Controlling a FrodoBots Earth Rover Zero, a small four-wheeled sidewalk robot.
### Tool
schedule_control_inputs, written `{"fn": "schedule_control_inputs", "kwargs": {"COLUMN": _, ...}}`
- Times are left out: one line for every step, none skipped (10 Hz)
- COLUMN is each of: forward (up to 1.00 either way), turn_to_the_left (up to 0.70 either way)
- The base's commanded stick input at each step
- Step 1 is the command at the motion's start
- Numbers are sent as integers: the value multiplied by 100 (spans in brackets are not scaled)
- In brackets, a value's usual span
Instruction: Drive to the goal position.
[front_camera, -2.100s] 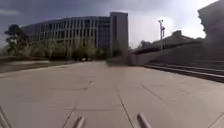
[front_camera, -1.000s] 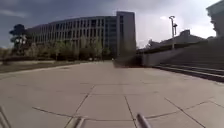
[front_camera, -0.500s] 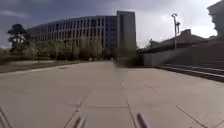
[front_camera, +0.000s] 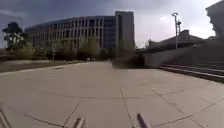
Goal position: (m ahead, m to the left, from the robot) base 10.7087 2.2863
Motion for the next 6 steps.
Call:
{"fn": "schedule_control_inputs", "kwargs": {"forward": 100, "turn_to_the_left": 0}}
{"fn": "schedule_control_inputs", "kwargs": {"forward": 100, "turn_to_the_left": 0}}
{"fn": "schedule_control_inputs", "kwargs": {"forward": 100, "turn_to_the_left": 0}}
{"fn": "schedule_control_inputs", "kwargs": {"forward": 100, "turn_to_the_left": 0}}
{"fn": "schedule_control_inputs", "kwargs": {"forward": 100, "turn_to_the_left": 0}}
{"fn": "schedule_control_inputs", "kwargs": {"forward": 100, "turn_to_the_left": 0}}
